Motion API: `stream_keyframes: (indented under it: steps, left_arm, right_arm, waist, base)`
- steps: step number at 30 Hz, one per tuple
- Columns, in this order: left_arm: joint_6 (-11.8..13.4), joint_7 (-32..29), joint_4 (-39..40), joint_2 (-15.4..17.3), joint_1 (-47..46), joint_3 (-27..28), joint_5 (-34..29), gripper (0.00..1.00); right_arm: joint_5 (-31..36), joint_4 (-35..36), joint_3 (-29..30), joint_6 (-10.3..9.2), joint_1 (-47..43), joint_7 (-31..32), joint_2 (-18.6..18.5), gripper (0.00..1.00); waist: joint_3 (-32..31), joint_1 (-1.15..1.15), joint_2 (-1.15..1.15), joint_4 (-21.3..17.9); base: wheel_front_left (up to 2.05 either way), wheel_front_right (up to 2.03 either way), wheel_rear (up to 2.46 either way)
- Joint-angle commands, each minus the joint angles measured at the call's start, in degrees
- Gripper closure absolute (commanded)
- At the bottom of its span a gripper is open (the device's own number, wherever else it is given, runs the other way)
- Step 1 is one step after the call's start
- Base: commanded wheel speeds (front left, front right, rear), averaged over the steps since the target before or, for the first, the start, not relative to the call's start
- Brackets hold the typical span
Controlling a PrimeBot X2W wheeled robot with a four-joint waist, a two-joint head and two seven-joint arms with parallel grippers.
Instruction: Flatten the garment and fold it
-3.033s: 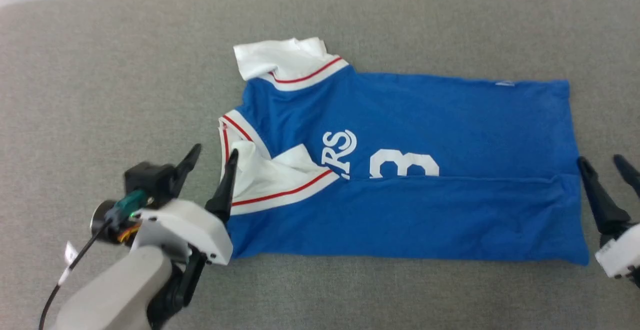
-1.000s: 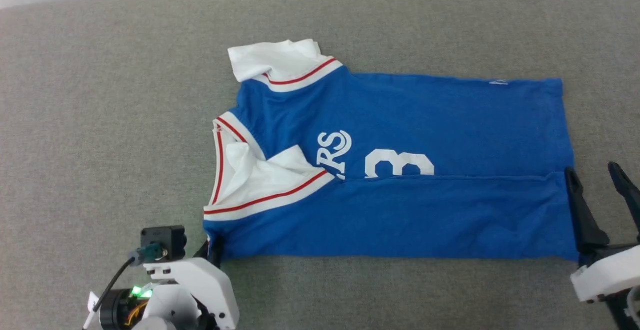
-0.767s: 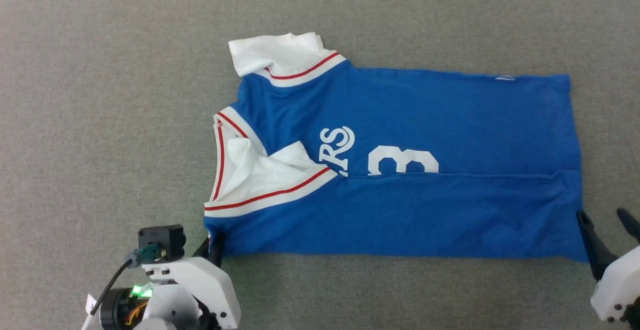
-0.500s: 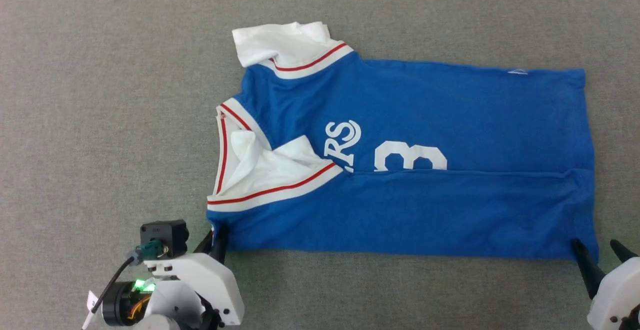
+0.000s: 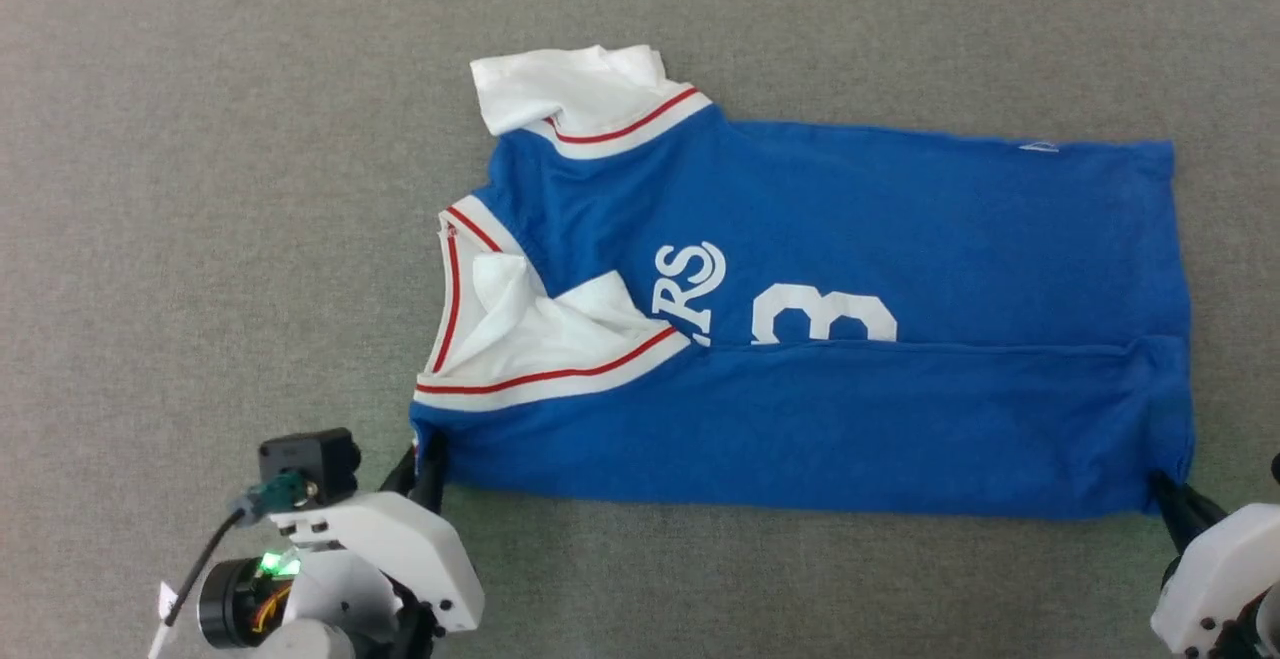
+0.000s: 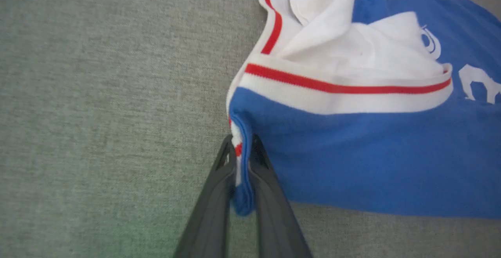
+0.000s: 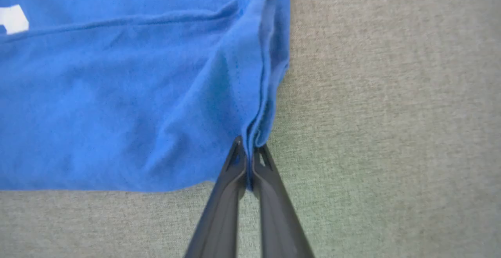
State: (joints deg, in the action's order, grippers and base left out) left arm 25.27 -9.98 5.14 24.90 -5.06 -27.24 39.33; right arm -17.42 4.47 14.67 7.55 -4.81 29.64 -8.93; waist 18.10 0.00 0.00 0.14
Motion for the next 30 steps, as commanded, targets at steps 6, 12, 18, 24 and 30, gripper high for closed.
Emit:
stream_keyframes:
  steps: [6,12,18,24,30]
  left_arm:
    - [0.6,0.8,4.5,0.7,2.1,2.9,2.2,1.00]
    - [2.7,-2.0,12.8,3.9,9.0,4.1,4.0,1.00]
    - [4.7,-3.2,17.3,4.5,16.2,4.1,6.0,1.00]
    - [3.7,-2.4,13.6,2.4,17.8,3.1,7.7,1.00]
    - [-0.9,1.3,4.1,-1.3,14.2,2.9,9.2,0.65]
  right_arm:
    - [-2.0,3.3,1.5,-0.06,2.0,0.1,-1.3,1.00]
    - [-3.1,7.6,5.0,-0.06,0.5,3.1,-1.7,1.00]
    - [-3.5,9.5,7.6,-0.06,-3.9,5.8,0.2,1.00]
    - [-2.7,7.7,7.3,-0.06,-6.7,5.7,2.2,1.00]
    - [-2.3,3.8,5.6,-0.06,-6.6,3.2,3.3,1.00]
  waist:
    - [-2.6,0.00,0.00,-0.4]
    - [-4.7,0.00,0.00,-0.3]
    - [-5.4,0.00,0.00,0.2]
    - [-5.9,0.00,0.00,0.9]
    - [-6.8,0.00,0.00,1.2]
  base:
    - [0.00,0.00,0.00]
    - [0.00,0.00,0.00]
    - [0.00,0.00,0.00]
    - [0.00,0.00,0.00]
    - [0.00,0.00,0.00]
